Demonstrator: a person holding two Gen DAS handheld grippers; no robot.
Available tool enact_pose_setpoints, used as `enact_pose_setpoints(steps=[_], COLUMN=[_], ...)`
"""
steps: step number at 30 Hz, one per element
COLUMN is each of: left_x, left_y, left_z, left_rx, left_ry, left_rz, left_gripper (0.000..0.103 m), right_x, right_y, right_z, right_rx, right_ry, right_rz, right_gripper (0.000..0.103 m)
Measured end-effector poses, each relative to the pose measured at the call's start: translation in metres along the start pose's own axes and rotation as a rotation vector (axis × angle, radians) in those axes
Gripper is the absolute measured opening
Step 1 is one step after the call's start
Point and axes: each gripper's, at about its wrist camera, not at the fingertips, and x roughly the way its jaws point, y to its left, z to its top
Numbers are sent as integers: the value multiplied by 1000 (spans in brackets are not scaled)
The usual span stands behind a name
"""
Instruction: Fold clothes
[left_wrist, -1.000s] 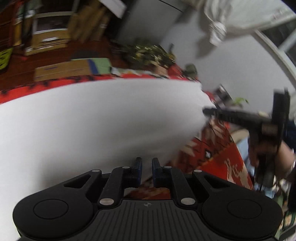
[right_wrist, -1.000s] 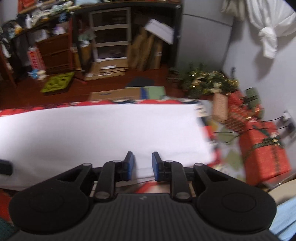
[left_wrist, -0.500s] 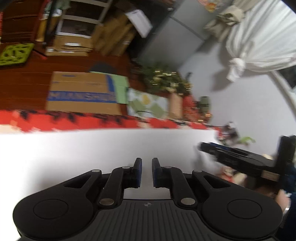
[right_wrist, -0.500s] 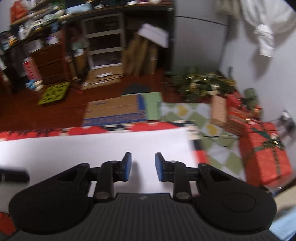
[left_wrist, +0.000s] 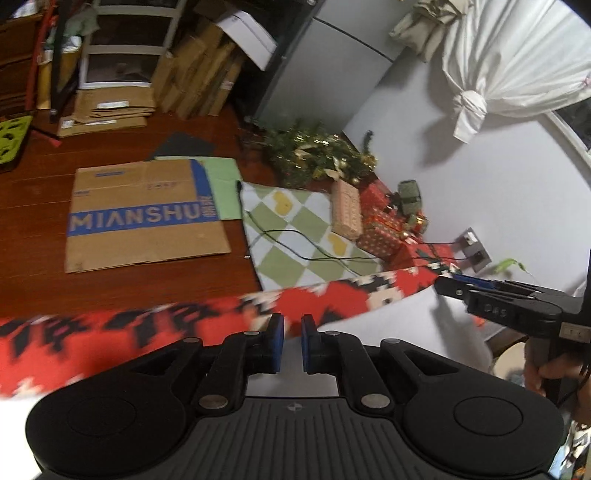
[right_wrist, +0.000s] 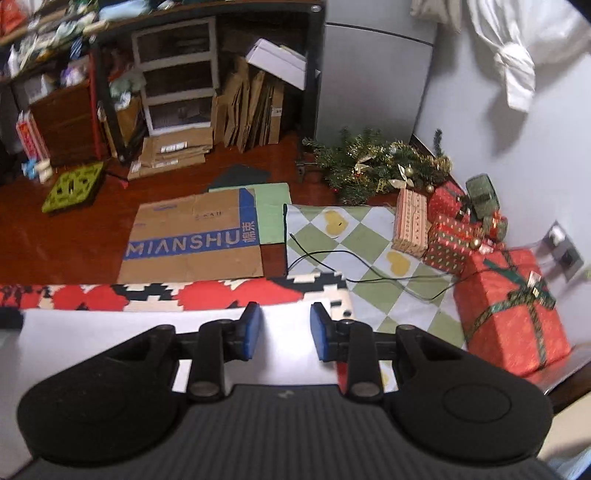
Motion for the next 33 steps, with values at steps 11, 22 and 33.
enact_pose_setpoints(steps=[11,22,33], left_x=[-50,-163,-300], left_y=[-37,28,155], left_z=[-1,-45,-130], left_rx=[50,48,-86], left_ry=[3,44,-6], left_rz=[-21,134,433], left_gripper=[36,86,101], right_x=[-40,-117,-167], right_y=[24,131,306], right_z=[24,-12,-60], right_rx=[72,-5,-173], right_ry=[-17,61,82], right_rz=[26,138,205], right_gripper=[63,102,103])
